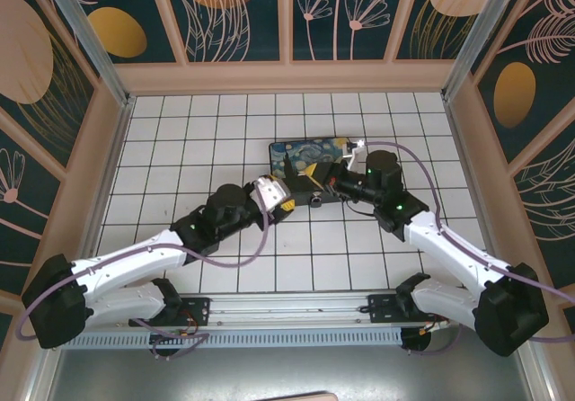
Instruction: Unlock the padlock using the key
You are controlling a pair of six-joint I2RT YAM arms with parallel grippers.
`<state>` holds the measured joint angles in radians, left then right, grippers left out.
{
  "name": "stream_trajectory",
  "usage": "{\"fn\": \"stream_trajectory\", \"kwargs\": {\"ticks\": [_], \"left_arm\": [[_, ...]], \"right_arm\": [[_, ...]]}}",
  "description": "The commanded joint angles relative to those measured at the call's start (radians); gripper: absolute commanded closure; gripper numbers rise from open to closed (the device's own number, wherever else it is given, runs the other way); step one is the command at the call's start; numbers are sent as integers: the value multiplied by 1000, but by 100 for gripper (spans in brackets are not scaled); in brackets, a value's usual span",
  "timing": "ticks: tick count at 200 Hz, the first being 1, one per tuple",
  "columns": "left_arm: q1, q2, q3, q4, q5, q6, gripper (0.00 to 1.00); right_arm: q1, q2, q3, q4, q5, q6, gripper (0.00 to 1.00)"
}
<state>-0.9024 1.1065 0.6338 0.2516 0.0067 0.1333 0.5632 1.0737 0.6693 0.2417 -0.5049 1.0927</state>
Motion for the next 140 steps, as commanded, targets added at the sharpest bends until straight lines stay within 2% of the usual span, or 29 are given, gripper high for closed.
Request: {"fn": "stream_trajectory", "kwargs": {"ticks": [1,23,41,50,66,81,101,133,140], "left_arm": [[102,0,49,21,302,-548,41],[184,50,84,74,421,-841,40],[241,113,67,256,553,-1085,45],[250,156,65,336,585,-1194,48],[250,229,84,451,659,-1309,56],[250,242,86,503,678,-1326,58],[250,234,108,430,677,-1272,60],[250,243,82,505,687,-1321,64],[250,248,79,520,694,-1325,68]], "right_arm": [[-7,-15,-31,53,-5,-74,100],[-6,-24,-57,91,-26,-92,100],[-6,-21,-63,109,-41,-97,100],[-5,-18,-68,134,-55,-92,100],[1,-8,-64,151,-68,-86,100],[7,-7,-59,148,-57,-83,100],[10,-7,-58,150,-51,-69,100],[17,-3,-56,143,-39,-64,100],[17,-4,-56,143,-38,-60,100]]}}
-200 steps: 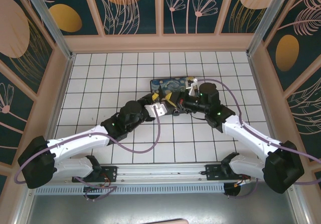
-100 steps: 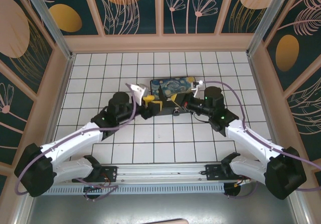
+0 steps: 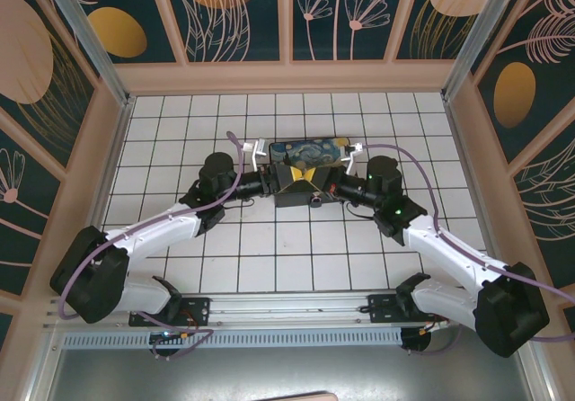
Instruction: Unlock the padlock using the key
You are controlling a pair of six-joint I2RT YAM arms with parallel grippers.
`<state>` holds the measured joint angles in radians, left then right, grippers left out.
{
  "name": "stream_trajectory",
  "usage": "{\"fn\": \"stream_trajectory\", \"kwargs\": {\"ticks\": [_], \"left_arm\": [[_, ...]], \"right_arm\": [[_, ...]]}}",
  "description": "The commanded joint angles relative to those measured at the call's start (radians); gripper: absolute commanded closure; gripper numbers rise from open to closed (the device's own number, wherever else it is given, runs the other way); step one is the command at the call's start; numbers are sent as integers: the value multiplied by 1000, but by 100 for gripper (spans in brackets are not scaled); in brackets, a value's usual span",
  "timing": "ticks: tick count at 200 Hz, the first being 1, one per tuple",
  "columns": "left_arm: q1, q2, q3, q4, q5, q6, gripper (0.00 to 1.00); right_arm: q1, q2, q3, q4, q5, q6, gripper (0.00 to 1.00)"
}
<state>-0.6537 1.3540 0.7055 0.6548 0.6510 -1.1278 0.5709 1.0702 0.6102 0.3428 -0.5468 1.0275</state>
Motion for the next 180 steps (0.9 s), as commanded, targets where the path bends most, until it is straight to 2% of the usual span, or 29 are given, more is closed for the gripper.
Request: {"fn": "stream_trajectory", "kwargs": {"ticks": [1,15,54,69,83,95,180], "left_arm": [[1,1,7,118,51,-63,68],[1,5,-4,134,50,-74,76],[10,-9,-37,136,33,-80,81],[14,-8,-56,170,35,-99,81],[16,-3,-70,192,41,-110,74],[17,-3,-78,202,42,-115,73],[22,13,-79,233,44,-129,82]], "right_arm": [[9,-2,3,42,5,6,100],[10,-4,0,49,10,15,100],[13,-7,-4,56,21,29,100],[14,-6,-6,59,23,33,100],[16,-6,-6,65,26,35,100],[16,-6,-5,67,31,34,100],[29,-2,-3,75,28,33,100]]}}
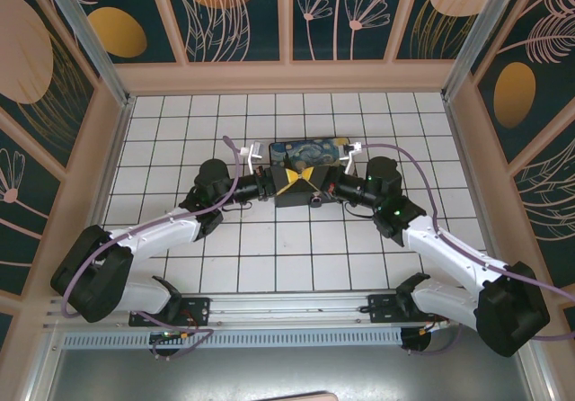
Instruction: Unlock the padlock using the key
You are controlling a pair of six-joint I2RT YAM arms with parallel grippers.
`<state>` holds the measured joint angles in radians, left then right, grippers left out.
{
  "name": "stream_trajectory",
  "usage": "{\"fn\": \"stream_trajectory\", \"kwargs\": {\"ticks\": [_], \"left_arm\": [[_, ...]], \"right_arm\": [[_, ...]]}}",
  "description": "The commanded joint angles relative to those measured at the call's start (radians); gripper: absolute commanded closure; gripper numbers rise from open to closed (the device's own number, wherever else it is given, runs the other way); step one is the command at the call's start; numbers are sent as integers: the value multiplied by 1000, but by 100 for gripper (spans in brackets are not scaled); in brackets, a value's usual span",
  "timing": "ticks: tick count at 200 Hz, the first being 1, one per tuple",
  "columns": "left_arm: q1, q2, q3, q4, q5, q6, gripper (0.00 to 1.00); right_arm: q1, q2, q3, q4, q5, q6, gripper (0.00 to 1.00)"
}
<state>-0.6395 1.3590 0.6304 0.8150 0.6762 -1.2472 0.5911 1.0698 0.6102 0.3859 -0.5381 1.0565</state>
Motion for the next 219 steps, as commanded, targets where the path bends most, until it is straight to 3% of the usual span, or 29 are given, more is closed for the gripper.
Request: {"fn": "stream_trajectory", "kwargs": {"ticks": [1,67,132,193,219], "left_arm": [[8,8,-4,73,18,-9,82],[12,5,-10,68,17,-4,90],[16,0,-21,79,7,-7,91],[30,6,-29,114,-7,-45,75],[30,14,-28,122,2,-44,77]], "right_arm": [[9,-2,-3,31,20,4,100],[10,-2,1,26,26,5,100],[11,-2,-3,31,40,16,100],[11,5,5,28,47,10,100],[11,17,11,36,38,11,100]]}}
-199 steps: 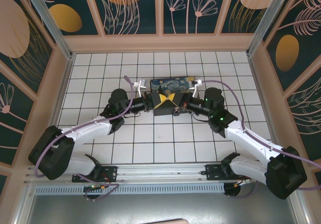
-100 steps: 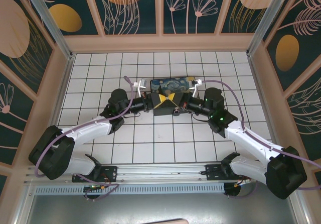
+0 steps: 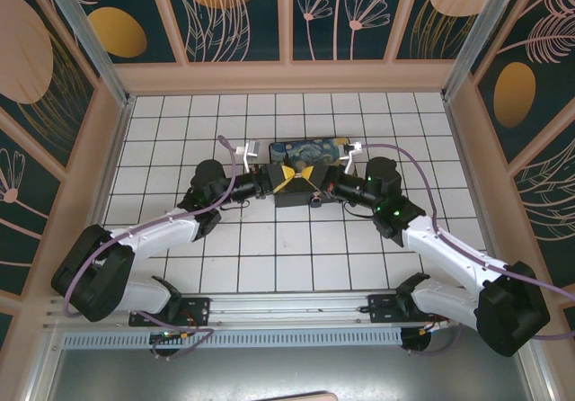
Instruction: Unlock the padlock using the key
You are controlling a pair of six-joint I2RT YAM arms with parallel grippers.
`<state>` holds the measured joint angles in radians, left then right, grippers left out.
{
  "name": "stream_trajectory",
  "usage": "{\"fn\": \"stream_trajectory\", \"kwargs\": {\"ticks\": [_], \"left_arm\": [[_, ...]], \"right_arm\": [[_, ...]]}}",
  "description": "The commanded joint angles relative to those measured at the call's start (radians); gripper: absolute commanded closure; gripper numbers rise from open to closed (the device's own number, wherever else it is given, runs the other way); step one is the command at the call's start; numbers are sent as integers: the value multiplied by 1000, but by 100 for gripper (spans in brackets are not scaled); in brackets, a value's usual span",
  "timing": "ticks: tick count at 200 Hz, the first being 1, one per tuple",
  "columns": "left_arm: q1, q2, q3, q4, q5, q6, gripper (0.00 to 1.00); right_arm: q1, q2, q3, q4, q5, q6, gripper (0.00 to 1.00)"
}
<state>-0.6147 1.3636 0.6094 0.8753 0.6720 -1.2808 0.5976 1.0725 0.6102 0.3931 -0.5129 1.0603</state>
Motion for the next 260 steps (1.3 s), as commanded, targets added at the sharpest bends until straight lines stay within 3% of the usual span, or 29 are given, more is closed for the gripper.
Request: {"fn": "stream_trajectory", "kwargs": {"ticks": [1,63,85,116,153,260], "left_arm": [[5,10,-7,62,7,-11,77],[5,16,-9,48,20,1,83],[10,13,-18,34,10,0,71],[28,5,-23,30,11,4,68],[28,-1,-16,24,28,14,79],[28,15,-17,72,53,-5,80]], "right_arm": [[5,14,11,29,13,7,100],[7,12,15,47,19,16,100],[7,-2,11,40,25,17,100],[7,-11,7,35,27,17,100],[9,1,12,57,25,23,100],[28,14,29,62,30,22,100]]}}
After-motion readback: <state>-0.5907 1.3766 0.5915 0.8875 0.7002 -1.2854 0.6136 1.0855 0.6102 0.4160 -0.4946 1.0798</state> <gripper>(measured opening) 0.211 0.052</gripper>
